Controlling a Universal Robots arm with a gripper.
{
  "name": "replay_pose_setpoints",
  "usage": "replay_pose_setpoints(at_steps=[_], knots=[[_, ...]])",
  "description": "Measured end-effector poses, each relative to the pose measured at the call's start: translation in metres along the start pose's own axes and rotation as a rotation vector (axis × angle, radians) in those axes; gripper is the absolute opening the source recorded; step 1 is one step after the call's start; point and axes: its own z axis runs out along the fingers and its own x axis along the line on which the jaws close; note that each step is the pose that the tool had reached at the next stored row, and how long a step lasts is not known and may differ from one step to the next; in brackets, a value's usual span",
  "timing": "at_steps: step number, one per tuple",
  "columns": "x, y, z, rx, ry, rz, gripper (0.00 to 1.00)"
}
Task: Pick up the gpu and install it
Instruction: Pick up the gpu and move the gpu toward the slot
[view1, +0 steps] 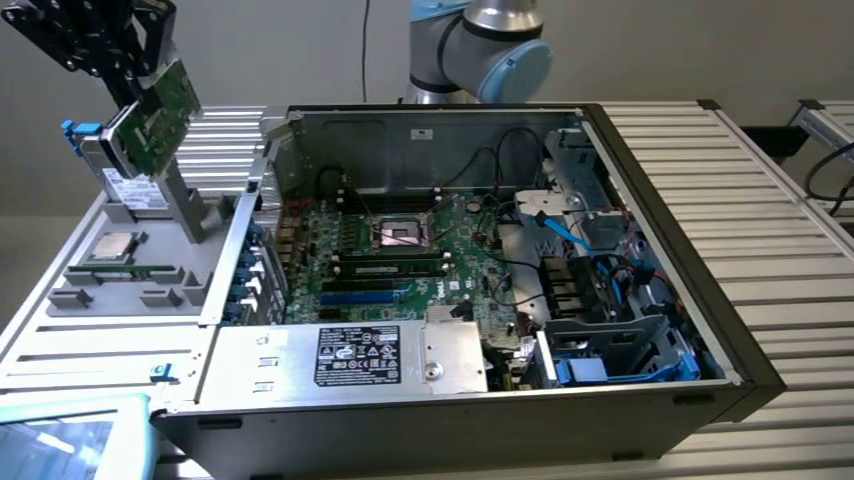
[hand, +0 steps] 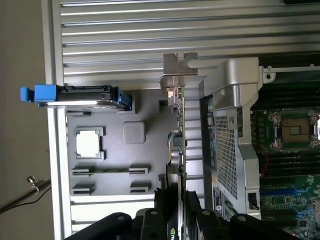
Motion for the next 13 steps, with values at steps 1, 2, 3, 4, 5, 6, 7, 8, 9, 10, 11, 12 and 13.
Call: replay_pose_setpoints(at_steps=[1, 2, 3, 4, 5, 6, 7, 8, 9, 10, 11, 12, 13], knots=[[-0.0001, 0.0003, -0.0038, 0.0032, -0.0002, 0.0, 0.27], [-0.0001, 0.0006, -0.0077, 0.0067, -0.0003, 0.0, 0.27], [-0.0001, 0.0008, -0.0102, 0.0098, -0.0006, 0.0, 0.27], [-0.0002, 0.0011, -0.0114, 0.0119, -0.0007, 0.0, 0.27], [-0.0002, 0.0011, -0.0114, 0.0121, -0.0009, 0.0, 0.27], [-0.0002, 0.0011, -0.0114, 0.0121, -0.001, 0.0, 0.27], [-0.0002, 0.0011, -0.0114, 0.0121, -0.001, 0.0, 0.27], [-0.0001, 0.0014, -0.0114, 0.0123, -0.0009, 0.0, 0.27], [-0.0002, 0.0014, -0.0115, 0.0121, -0.0011, -0.008, 0.27], [-0.0003, 0.0014, -0.0115, 0.0116, -0.0013, -0.022, 0.27], [-0.0003, 0.0014, -0.0115, 0.0111, -0.0015, -0.04, 0.27], [-0.0003, 0.0015, -0.0116, 0.0108, -0.0017, -0.058, 0.27], [-0.0004, 0.0014, -0.0116, 0.0104, -0.0019, -0.076, 0.27]])
